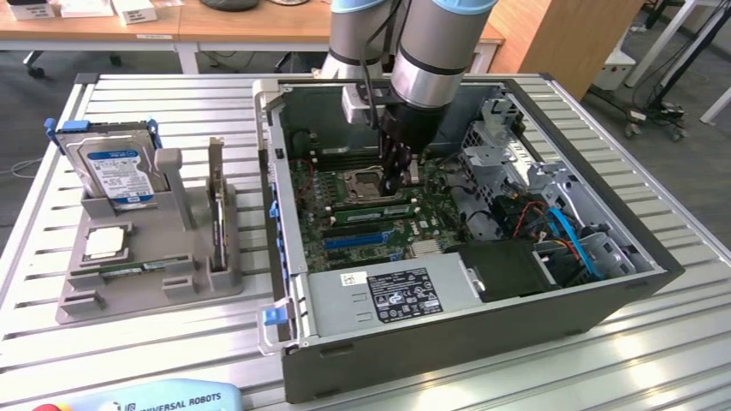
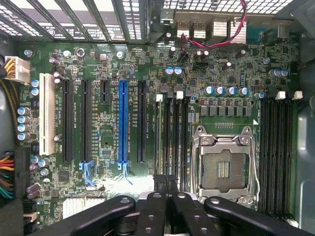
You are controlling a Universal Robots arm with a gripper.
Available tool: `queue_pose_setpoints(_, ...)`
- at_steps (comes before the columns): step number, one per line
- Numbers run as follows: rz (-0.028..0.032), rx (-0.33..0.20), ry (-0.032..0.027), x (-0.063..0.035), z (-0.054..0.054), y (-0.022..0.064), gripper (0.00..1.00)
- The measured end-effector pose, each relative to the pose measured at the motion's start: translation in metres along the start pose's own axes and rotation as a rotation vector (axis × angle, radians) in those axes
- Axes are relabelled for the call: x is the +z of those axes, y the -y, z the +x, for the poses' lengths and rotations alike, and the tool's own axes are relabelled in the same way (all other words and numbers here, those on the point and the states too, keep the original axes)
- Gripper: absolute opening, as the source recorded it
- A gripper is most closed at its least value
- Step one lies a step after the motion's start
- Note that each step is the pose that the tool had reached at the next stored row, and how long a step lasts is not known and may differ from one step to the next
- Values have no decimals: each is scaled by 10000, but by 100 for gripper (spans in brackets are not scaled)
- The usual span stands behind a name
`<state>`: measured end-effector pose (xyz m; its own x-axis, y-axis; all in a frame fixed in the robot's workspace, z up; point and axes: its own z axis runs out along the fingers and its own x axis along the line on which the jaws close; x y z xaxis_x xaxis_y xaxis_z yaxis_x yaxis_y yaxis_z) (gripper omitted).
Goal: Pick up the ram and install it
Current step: 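Press down the ram until it locks into place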
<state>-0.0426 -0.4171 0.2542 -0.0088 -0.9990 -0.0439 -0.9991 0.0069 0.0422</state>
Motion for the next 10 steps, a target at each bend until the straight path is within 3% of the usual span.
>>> queue_pose_setpoints(7, 0, 1, 0, 0, 0, 0, 10)
queue_pose_setpoints(10, 23, 535, 22, 0, 0, 1, 10)
